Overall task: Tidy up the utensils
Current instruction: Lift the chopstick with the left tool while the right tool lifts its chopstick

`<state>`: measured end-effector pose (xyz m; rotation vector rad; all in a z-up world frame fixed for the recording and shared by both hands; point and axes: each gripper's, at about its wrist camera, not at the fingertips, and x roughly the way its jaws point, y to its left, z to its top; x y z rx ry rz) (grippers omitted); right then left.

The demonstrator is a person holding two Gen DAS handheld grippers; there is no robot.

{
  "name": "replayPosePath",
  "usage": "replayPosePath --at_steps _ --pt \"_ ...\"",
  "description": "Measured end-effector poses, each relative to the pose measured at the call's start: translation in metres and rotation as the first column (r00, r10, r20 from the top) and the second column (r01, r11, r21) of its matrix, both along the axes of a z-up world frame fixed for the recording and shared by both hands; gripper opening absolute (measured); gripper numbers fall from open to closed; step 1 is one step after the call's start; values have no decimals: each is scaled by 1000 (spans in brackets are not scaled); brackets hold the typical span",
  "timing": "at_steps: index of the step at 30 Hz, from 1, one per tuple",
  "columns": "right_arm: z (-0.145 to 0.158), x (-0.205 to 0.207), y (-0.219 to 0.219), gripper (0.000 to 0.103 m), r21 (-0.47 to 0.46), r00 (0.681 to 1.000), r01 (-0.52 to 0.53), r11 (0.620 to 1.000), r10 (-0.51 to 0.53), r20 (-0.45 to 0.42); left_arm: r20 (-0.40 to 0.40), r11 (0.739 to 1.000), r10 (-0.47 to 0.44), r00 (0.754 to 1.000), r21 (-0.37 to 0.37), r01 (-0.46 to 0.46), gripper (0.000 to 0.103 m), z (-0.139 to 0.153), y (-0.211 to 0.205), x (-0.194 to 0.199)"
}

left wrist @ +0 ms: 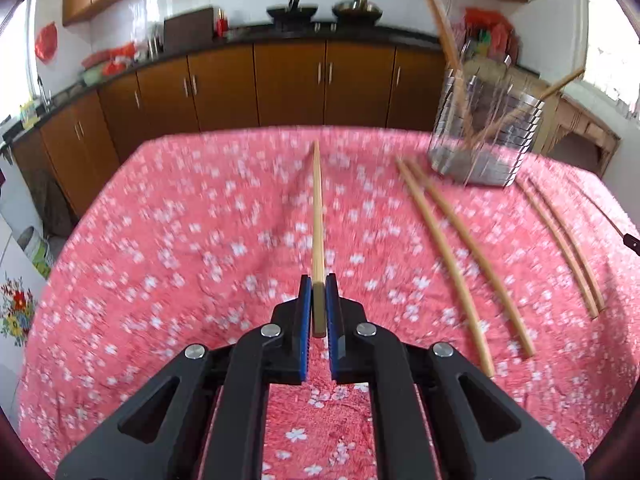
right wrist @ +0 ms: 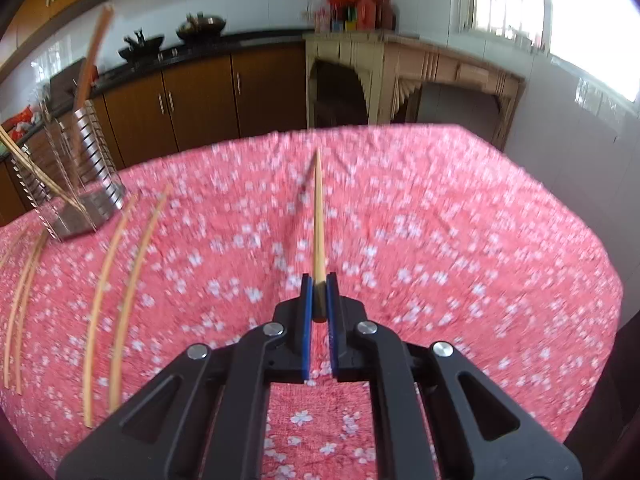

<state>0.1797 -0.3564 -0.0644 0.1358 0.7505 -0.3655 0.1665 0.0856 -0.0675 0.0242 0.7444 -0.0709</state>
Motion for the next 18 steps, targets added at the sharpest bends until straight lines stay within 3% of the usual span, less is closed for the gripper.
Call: replayPosePath --at_steps 8,18 --pt "52 -21 5 8 -40 986 -1 999 8 165 179 1000 -1 984 -25 5 7 43 2 -21" --pt "97 -32 7 8 -59 952 -7 998 25 306 349 998 26 937 -59 -5 7 81 0 -36"
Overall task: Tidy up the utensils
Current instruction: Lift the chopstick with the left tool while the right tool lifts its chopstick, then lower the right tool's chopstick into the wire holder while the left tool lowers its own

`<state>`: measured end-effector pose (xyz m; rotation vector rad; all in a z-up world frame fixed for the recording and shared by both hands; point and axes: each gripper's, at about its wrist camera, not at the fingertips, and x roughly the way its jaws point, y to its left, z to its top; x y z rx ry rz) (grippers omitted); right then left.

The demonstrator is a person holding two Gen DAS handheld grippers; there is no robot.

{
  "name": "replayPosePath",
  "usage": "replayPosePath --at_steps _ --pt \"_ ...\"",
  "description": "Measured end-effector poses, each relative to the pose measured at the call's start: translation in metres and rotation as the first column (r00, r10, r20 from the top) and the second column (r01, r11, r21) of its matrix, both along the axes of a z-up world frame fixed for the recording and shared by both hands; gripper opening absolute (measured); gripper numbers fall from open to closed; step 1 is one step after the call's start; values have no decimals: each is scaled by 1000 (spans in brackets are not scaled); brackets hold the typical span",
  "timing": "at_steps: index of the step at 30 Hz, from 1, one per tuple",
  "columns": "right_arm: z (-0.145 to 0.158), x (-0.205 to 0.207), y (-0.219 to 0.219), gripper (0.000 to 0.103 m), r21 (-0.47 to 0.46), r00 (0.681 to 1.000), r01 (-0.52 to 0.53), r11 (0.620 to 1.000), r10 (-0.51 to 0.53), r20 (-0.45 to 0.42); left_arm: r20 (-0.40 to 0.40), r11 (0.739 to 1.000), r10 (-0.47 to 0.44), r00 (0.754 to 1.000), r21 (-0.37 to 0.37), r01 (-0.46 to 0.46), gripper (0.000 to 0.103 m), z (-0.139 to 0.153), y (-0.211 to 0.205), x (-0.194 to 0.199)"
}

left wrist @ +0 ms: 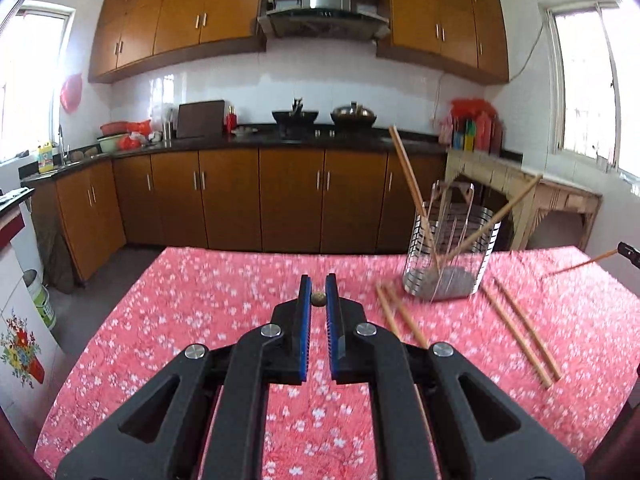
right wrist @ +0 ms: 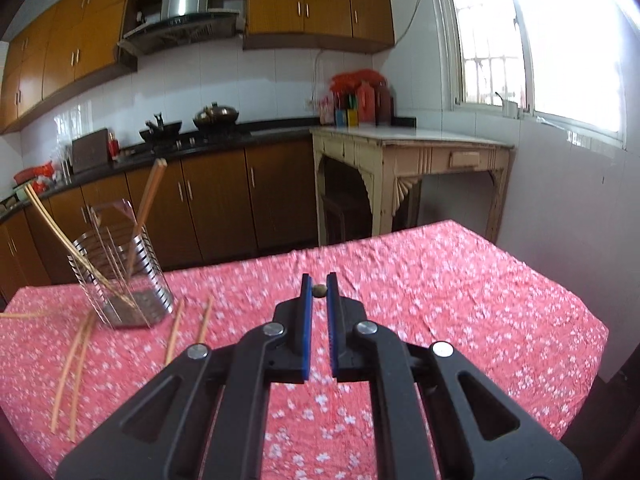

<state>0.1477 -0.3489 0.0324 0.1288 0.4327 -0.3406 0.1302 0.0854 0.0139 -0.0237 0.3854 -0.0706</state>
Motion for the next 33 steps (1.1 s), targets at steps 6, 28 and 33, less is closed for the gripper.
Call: replayPosePath --at_steps 6,28,33 --pt "23 0 4 8 -6 998 -16 1000 16 60 37 999 10 999 -32 -9 7 15 1 3" --pt "101 -11 23 8 54 955 -167 985 148 257 158 995 -2 987 -97 17 7 69 -13 5" --pt "120 -13 30 8 100 930 -253 962 214 299 175 992 -25 984 -118 46 7 82 -18 6"
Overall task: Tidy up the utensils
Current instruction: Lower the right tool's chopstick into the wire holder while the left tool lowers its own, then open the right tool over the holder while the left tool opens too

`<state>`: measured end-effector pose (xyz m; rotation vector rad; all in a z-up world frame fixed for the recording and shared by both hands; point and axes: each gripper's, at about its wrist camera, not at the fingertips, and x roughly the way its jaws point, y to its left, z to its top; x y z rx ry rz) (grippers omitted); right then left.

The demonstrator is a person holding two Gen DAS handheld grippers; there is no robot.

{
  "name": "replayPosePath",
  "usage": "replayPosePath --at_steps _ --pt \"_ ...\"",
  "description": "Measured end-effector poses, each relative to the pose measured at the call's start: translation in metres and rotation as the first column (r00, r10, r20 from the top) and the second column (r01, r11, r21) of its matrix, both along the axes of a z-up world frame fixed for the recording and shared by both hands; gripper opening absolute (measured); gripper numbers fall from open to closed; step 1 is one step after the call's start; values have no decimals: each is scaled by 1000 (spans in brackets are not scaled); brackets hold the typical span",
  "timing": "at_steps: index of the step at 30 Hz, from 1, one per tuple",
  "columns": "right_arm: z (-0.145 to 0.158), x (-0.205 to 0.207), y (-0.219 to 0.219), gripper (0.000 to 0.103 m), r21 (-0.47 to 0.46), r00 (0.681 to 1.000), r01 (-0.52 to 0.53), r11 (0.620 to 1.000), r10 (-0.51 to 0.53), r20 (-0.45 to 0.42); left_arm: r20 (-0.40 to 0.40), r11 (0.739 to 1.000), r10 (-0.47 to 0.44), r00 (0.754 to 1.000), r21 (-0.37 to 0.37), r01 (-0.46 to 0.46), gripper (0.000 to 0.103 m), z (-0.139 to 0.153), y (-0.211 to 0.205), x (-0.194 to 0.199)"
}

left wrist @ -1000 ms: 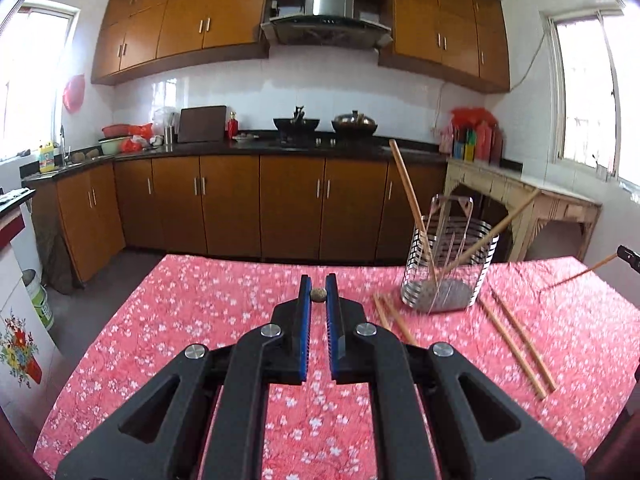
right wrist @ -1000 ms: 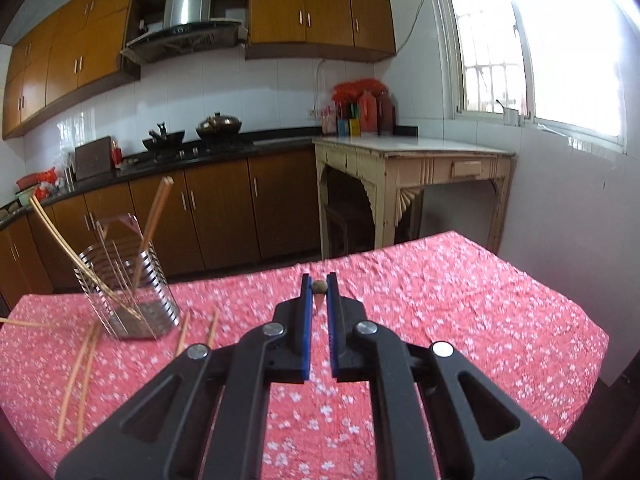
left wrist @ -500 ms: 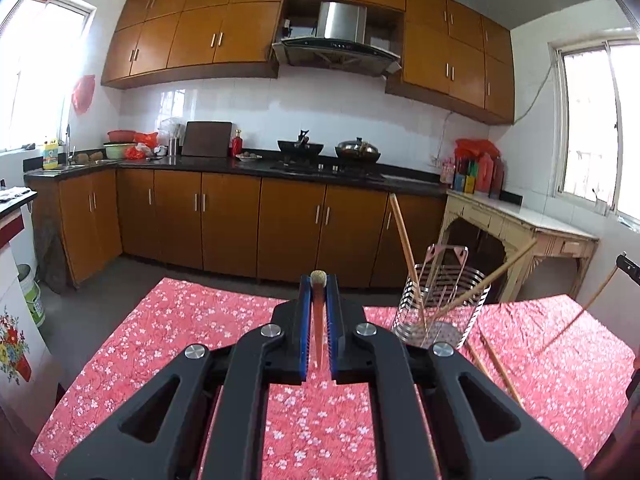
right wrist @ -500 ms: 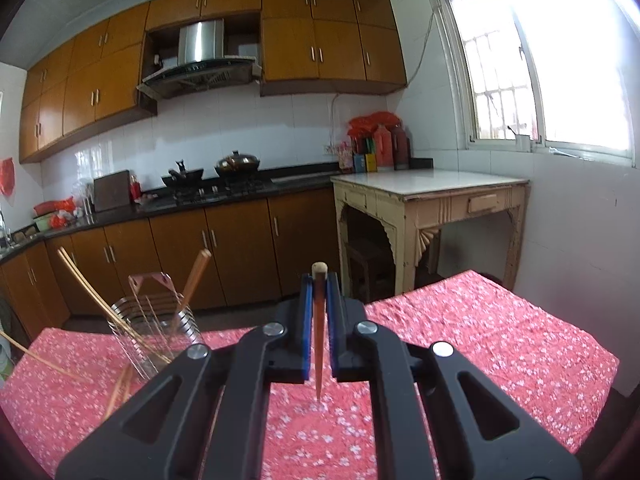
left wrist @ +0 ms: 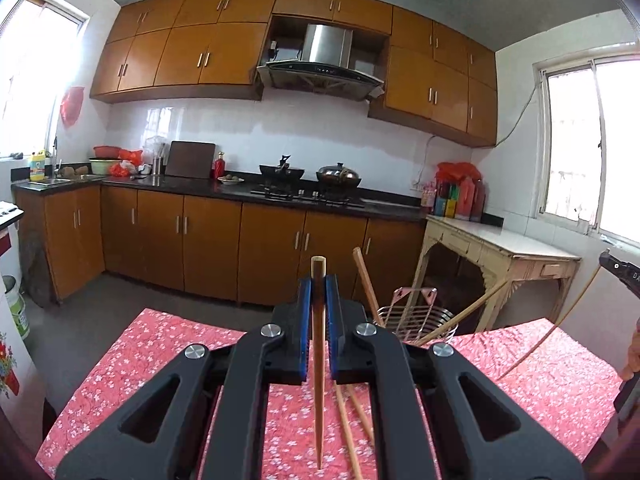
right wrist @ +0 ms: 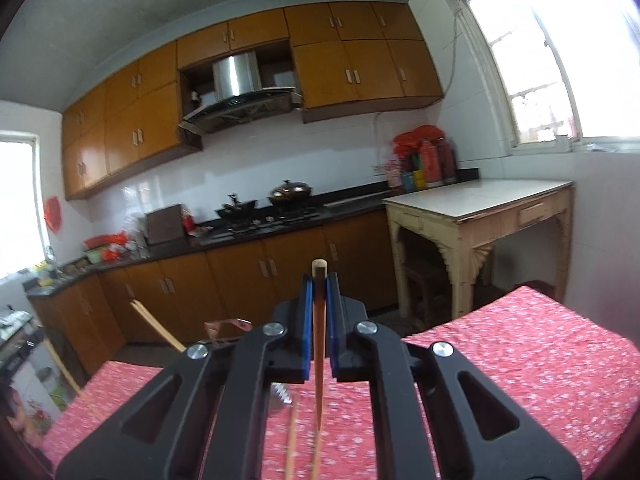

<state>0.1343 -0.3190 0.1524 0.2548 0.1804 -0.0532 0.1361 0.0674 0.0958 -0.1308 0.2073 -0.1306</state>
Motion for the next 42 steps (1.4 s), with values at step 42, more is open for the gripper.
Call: replayPosePath --at_steps 42 --pt "-1 178 73 8 79 974 -211 974 216 -66 59 999 25 998 -38 -23 7 33 -107 140"
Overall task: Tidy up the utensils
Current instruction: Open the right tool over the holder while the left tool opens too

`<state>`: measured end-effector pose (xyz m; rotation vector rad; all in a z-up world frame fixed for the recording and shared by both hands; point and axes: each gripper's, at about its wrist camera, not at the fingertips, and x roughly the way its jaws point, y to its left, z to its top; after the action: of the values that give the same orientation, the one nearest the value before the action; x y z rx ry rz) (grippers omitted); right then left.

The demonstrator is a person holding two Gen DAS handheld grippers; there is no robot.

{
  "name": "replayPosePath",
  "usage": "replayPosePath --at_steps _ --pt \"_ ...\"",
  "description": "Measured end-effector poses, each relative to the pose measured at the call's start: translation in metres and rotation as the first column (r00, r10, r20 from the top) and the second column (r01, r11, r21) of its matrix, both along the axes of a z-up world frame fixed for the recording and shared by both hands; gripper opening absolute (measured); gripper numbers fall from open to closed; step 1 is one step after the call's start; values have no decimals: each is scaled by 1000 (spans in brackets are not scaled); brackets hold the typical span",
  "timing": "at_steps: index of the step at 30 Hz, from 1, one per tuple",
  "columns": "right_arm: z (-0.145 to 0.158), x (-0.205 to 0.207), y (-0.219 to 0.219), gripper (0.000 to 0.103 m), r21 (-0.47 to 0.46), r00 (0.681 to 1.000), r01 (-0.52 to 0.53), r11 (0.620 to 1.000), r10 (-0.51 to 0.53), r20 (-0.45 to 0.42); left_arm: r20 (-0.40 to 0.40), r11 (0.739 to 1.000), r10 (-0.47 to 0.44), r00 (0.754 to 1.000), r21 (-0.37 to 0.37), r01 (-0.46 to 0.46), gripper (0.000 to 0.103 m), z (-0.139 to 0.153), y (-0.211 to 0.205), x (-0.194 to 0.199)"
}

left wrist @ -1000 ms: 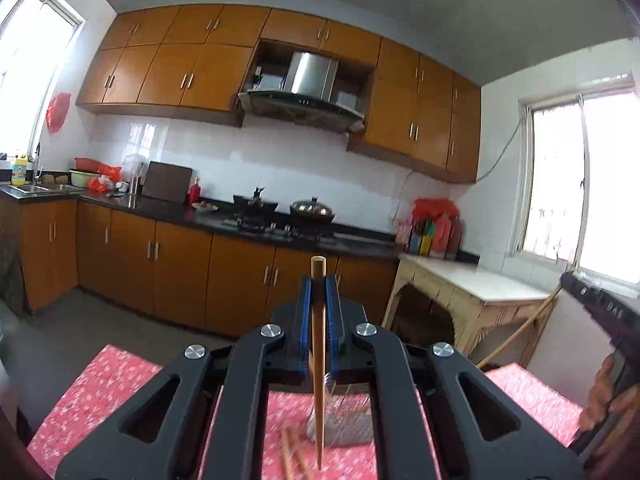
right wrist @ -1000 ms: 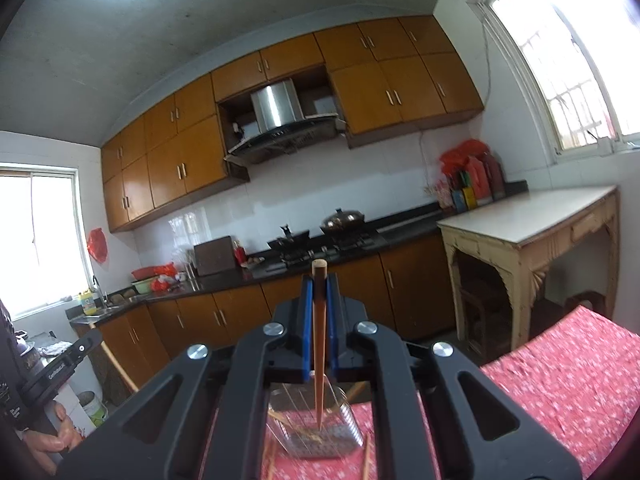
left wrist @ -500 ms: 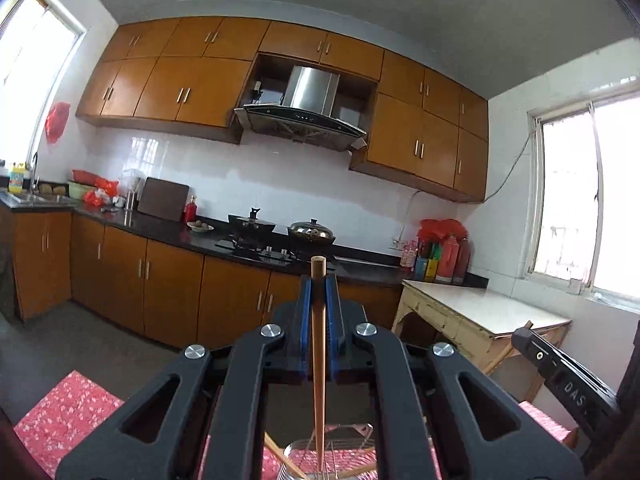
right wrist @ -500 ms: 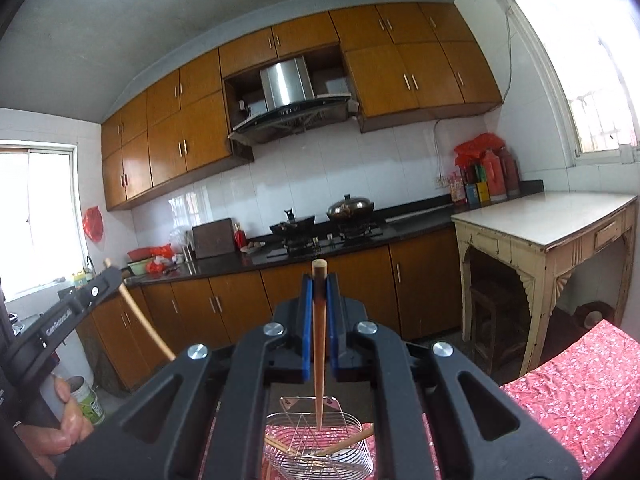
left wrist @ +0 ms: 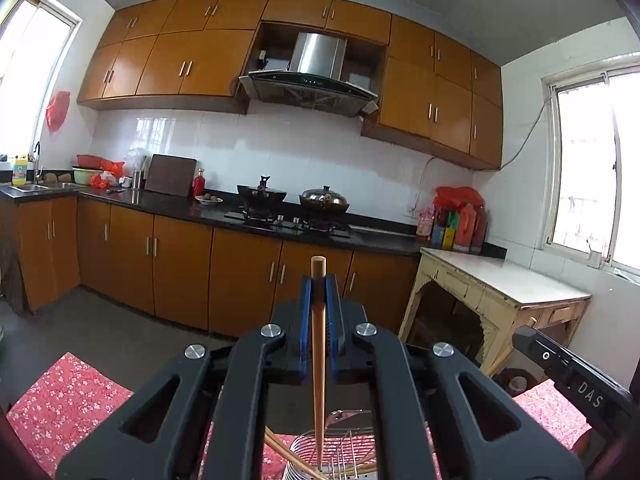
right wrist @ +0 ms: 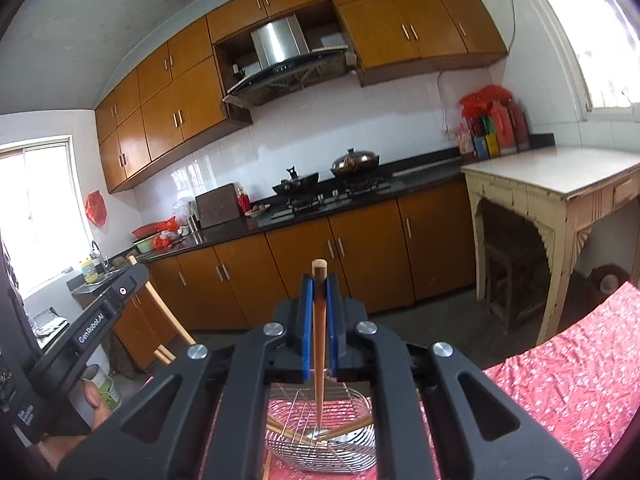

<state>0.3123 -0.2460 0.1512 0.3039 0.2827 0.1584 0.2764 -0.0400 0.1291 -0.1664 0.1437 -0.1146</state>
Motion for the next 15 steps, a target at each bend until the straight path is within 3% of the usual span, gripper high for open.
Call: replayPosePath --at_steps 6,9,13,15 --pt "-10 14 4 10 -22 999 8 1000 -9 -40 -42 1000 -3 999 4 3 7 -5 0 11" --pt "-12 10 2 32 -62 998 48 997 -50 -29 -55 1000 -3 998 3 3 8 -4 6 11" --pt "-12 -4 -5 32 -75 998 68 995 -69 -8 -58 1000 25 998 1 -25 26 -2 19 1" --pt "-11 -15 -9 32 -86 997 80 993 -80 4 -60 1000 29 998 -2 -30 29 -1 25 -3"
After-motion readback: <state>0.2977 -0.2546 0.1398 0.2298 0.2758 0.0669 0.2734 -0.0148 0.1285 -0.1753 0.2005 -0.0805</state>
